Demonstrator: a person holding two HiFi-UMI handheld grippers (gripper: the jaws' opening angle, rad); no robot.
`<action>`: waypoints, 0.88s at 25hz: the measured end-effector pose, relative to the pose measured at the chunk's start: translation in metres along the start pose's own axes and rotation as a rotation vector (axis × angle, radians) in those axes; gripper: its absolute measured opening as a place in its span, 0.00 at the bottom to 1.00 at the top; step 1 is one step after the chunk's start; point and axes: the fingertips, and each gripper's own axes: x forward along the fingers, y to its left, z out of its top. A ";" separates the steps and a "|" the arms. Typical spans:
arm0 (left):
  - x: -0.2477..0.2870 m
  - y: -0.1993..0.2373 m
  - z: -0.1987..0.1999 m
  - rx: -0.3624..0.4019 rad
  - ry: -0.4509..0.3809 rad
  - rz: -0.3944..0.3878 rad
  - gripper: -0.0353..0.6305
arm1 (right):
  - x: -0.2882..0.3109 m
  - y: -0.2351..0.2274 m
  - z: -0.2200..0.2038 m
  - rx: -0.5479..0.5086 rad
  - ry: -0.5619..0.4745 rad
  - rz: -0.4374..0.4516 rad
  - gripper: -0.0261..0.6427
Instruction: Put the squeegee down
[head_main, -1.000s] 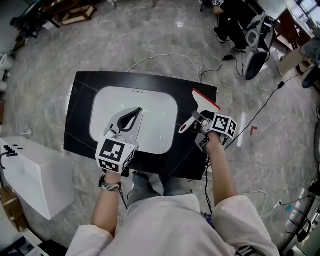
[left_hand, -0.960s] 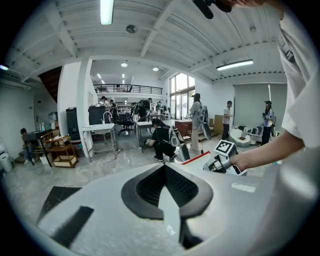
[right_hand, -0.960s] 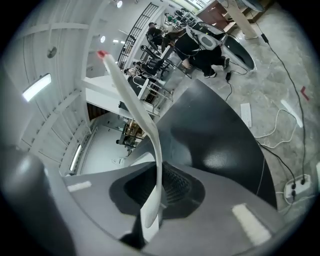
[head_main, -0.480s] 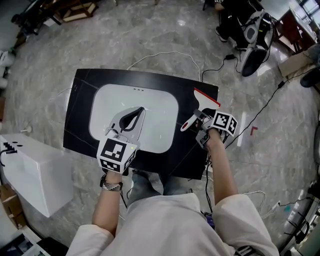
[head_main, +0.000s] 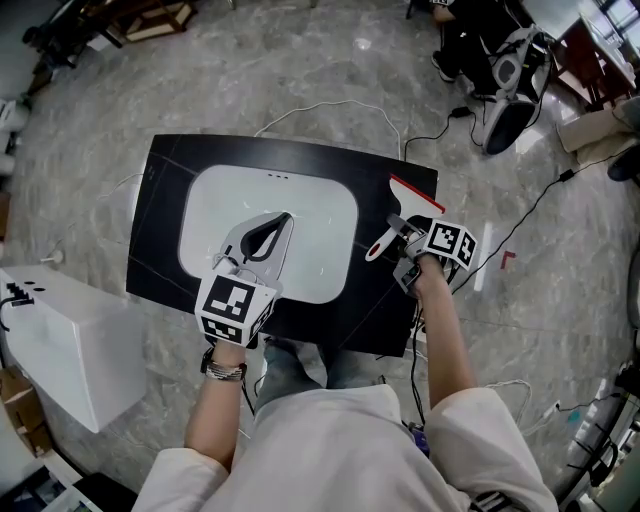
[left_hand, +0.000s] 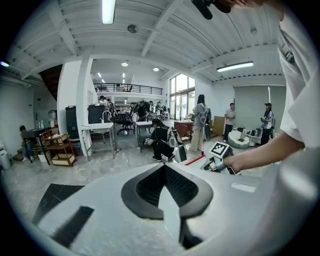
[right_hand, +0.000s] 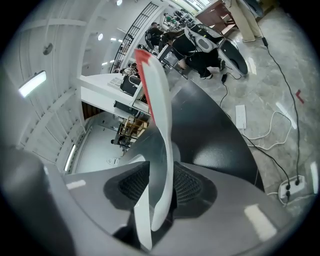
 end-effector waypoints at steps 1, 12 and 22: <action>0.000 0.000 0.000 -0.001 0.000 -0.001 0.05 | -0.001 0.001 0.000 -0.003 0.001 -0.001 0.25; -0.004 -0.003 0.002 0.000 -0.011 -0.002 0.05 | -0.014 0.002 0.001 -0.040 -0.026 -0.079 0.46; -0.006 0.001 0.001 -0.007 -0.013 -0.001 0.05 | -0.023 0.000 0.000 -0.099 -0.037 -0.181 0.56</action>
